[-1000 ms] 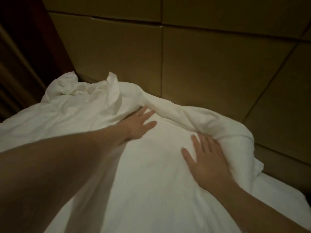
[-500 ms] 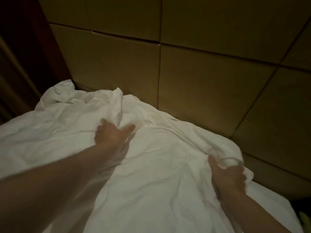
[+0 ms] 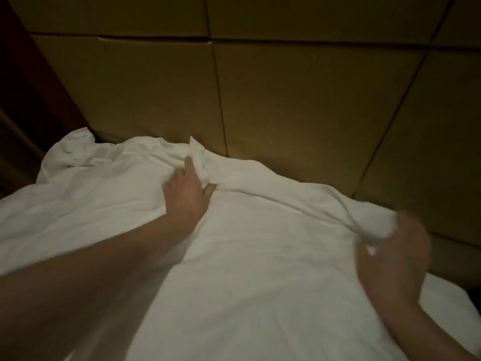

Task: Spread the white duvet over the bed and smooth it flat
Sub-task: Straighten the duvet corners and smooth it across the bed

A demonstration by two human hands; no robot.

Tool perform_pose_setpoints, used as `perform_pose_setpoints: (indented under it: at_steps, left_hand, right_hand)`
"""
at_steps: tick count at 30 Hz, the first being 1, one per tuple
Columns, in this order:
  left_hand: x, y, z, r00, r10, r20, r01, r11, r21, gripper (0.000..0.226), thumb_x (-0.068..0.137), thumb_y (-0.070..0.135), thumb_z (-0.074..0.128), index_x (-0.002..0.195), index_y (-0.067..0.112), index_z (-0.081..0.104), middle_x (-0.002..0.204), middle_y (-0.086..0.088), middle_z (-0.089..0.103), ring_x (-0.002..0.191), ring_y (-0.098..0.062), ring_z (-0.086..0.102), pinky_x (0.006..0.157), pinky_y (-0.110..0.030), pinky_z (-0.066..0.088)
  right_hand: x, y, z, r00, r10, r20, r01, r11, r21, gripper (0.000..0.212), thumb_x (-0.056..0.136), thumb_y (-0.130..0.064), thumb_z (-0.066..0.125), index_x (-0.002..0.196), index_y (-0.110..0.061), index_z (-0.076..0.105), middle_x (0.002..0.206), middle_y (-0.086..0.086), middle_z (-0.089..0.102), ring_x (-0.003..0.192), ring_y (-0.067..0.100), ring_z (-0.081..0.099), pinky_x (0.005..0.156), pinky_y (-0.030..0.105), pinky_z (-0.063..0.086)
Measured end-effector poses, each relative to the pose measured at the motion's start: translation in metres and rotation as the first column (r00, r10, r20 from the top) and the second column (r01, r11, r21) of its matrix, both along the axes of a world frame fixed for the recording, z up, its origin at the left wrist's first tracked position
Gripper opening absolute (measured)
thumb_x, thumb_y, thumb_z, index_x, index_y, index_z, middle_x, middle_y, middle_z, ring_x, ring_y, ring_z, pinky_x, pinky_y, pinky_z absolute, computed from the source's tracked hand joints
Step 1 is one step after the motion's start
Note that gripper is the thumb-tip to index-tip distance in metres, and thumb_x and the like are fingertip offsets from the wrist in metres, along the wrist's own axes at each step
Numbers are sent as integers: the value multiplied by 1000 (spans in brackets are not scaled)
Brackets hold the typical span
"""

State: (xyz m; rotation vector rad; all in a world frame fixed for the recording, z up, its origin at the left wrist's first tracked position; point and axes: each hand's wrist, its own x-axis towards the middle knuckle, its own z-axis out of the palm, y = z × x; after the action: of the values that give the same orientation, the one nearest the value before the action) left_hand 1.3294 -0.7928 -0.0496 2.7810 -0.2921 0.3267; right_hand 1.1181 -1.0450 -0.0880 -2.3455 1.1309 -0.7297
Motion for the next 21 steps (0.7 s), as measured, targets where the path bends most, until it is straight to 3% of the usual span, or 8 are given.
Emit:
perform_pose_setpoints:
  at_steps: [1,2,4,8,13,16,19,21]
  left_hand:
    - [-14,-14,13,944,-193,269,192,981,30,67,95,48,50,151,19,27,149,-12,38,139,-31,33,115,-44,25]
    - [-29,-31,19,837,-426,344,409,904,124,64,97,50,45,153,25,26,156,-7,30,145,-27,23,119,-44,15]
    - [-38,-49,-1,778,-625,61,577,750,323,63,96,66,23,154,40,16,163,2,13,150,-22,3,121,-46,-1]
    - [18,-18,-56,984,-117,-135,161,909,386,81,82,84,0,153,45,0,164,-2,-7,150,-27,-11,119,-50,-8]
    - [43,-20,-55,840,-32,-542,283,878,387,69,89,70,11,153,44,10,164,0,-10,149,-31,-11,118,-57,-5]
    - [-3,-19,-10,925,-201,-323,300,908,294,64,88,57,18,145,34,38,154,-2,33,144,-27,26,118,-48,9]
    - [-119,-17,7,849,-520,-92,528,842,108,60,94,52,22,149,32,34,158,5,27,147,-19,21,120,-43,9]
    - [-155,12,-19,850,-513,-121,526,804,278,60,96,52,24,152,30,31,160,0,25,149,-24,20,119,-47,9]
  right_hand:
    - [6,22,16,984,162,75,-155,983,-96,69,91,-53,54,145,-16,32,152,11,33,140,30,31,116,47,26]
    - [18,40,21,926,367,83,-354,924,-143,62,95,-52,47,149,-27,28,157,0,26,145,21,22,120,43,17]
    - [44,60,4,829,541,-143,-556,826,-92,63,95,-65,17,151,-38,21,161,-7,18,148,17,13,123,42,4]
    - [55,17,-55,857,366,-361,-407,912,-42,78,92,-70,3,155,-26,17,160,1,23,147,21,17,122,39,9]
    - [59,2,-78,757,496,-425,-414,867,275,73,96,-65,14,156,-23,13,163,2,14,149,22,11,122,41,5]
    - [72,4,-38,731,501,-463,-306,847,434,69,98,-57,24,153,-16,23,159,10,24,146,29,22,120,47,18]
    - [38,82,8,852,468,-233,-447,884,139,61,98,-48,10,154,-26,21,160,-7,17,149,18,13,123,36,6]
    - [-10,136,12,736,642,-214,-638,764,97,65,95,-52,3,155,-30,21,161,-10,12,150,15,10,122,35,-1]
